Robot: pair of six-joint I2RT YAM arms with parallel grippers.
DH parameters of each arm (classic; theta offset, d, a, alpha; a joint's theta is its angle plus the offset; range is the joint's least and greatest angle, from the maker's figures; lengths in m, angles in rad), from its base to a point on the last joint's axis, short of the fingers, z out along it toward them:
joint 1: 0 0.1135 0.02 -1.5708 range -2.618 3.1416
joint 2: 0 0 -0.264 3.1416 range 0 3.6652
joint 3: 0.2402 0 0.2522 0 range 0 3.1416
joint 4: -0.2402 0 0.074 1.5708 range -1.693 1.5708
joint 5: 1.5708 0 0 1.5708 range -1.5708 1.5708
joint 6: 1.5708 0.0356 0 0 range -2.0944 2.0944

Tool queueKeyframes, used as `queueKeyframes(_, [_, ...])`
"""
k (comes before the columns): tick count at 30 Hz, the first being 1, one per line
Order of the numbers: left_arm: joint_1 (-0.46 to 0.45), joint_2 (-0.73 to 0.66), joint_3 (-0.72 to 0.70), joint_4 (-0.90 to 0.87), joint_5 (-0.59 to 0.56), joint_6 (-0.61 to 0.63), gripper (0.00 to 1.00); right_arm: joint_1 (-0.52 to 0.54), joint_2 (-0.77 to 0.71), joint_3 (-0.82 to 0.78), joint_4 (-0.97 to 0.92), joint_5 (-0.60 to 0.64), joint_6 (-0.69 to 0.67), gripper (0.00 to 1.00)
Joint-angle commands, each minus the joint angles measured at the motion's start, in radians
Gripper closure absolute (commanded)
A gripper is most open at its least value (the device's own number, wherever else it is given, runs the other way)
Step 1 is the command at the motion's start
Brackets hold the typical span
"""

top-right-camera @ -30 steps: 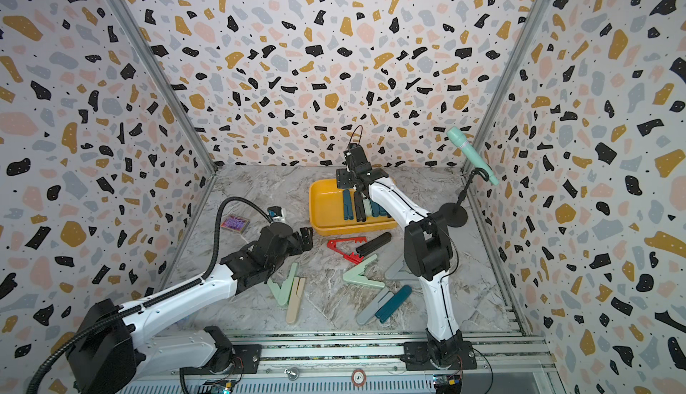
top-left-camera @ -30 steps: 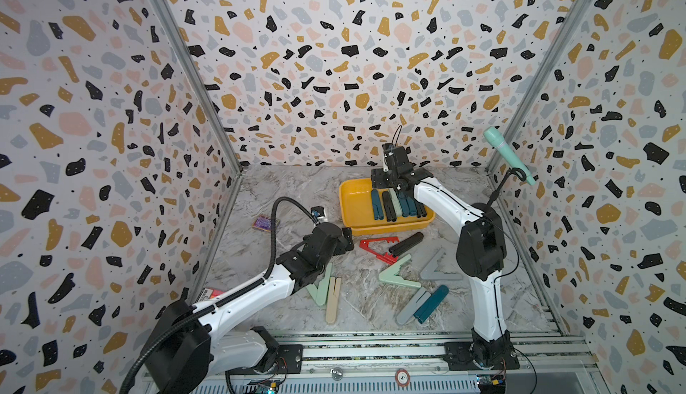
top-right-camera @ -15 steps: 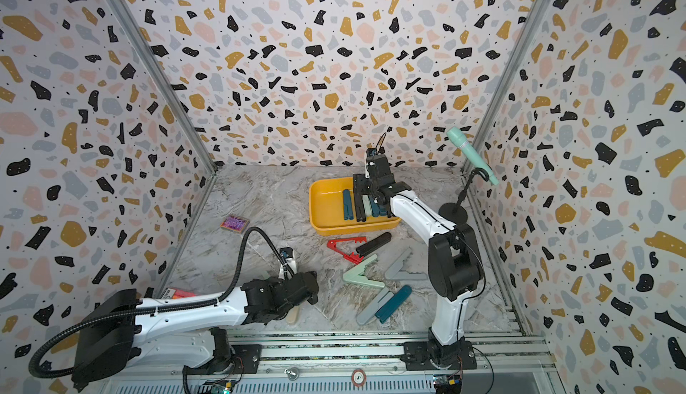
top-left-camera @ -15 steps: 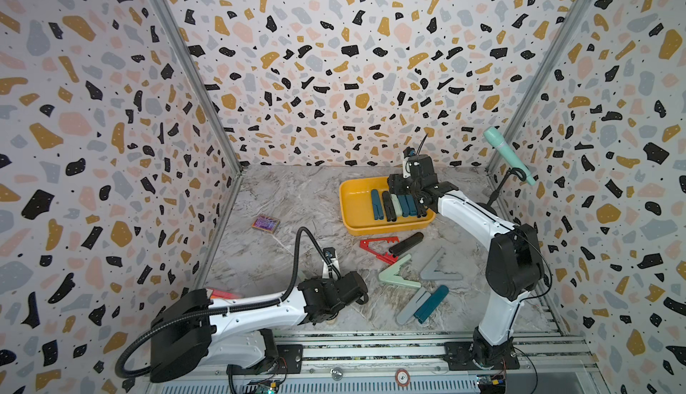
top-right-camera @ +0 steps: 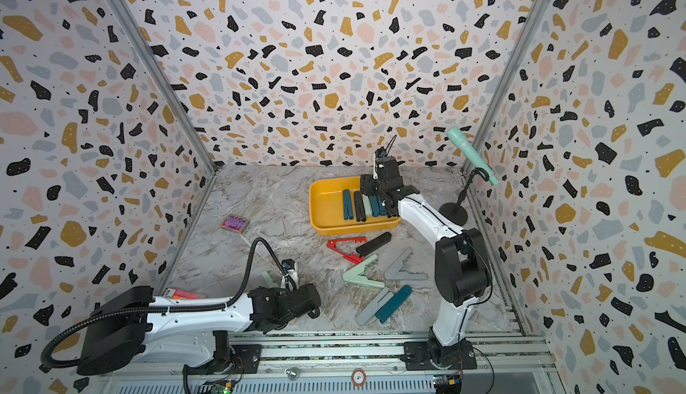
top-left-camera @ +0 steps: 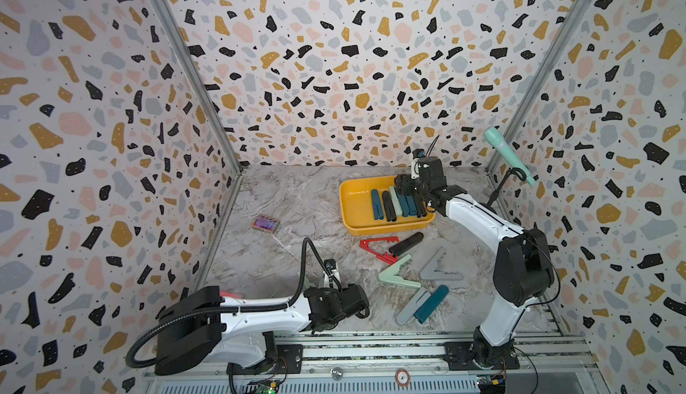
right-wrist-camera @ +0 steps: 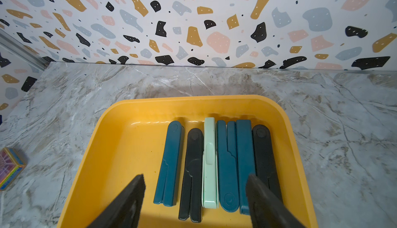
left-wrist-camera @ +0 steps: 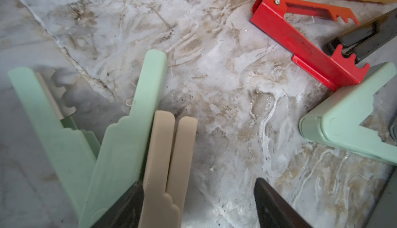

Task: Put the pruning pliers into the storage box
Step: Pick up the pruning pliers from the center of the board.

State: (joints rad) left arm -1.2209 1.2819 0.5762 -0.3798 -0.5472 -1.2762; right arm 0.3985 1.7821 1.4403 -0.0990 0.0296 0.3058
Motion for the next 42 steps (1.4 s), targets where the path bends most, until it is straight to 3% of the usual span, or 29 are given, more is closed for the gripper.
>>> queueKeyframes(1, [-0.008, 0.009, -0.022, 0.004, 0.010, -0.031, 0.21, 0.001, -0.030, 0.002, 0.018, -0.014, 0.011, 0.24])
queueKeyframes(8, [-0.008, 0.043, -0.050, 0.043, 0.040, -0.027, 0.31, -0.001, -0.024, 0.002, 0.015, -0.015, 0.013, 0.24])
queueKeyframes(16, [-0.009, 0.089, -0.038, 0.066, 0.051, -0.005, 0.33, -0.006, -0.022, 0.002, 0.013, -0.017, 0.016, 0.24])
queueKeyframes(24, [-0.009, 0.136, -0.019, 0.077, 0.055, 0.031, 0.54, -0.023, -0.034, -0.012, 0.006, -0.017, 0.013, 0.24])
queueKeyframes(31, [-0.006, 0.137, 0.047, 0.088, -0.001, 0.107, 0.81, -0.048, -0.082, -0.050, 0.017, 0.002, -0.002, 0.24])
queueKeyframes(38, [0.022, 0.076, 0.197, 0.006, -0.111, 0.195, 0.88, -0.116, -0.172, -0.144, 0.028, 0.042, -0.026, 0.24])
queueKeyframes(42, [0.081, 0.030, 0.346, -0.017, -0.226, 0.334, 0.88, -0.174, -0.228, -0.224, 0.057, 0.039, -0.024, 0.24])
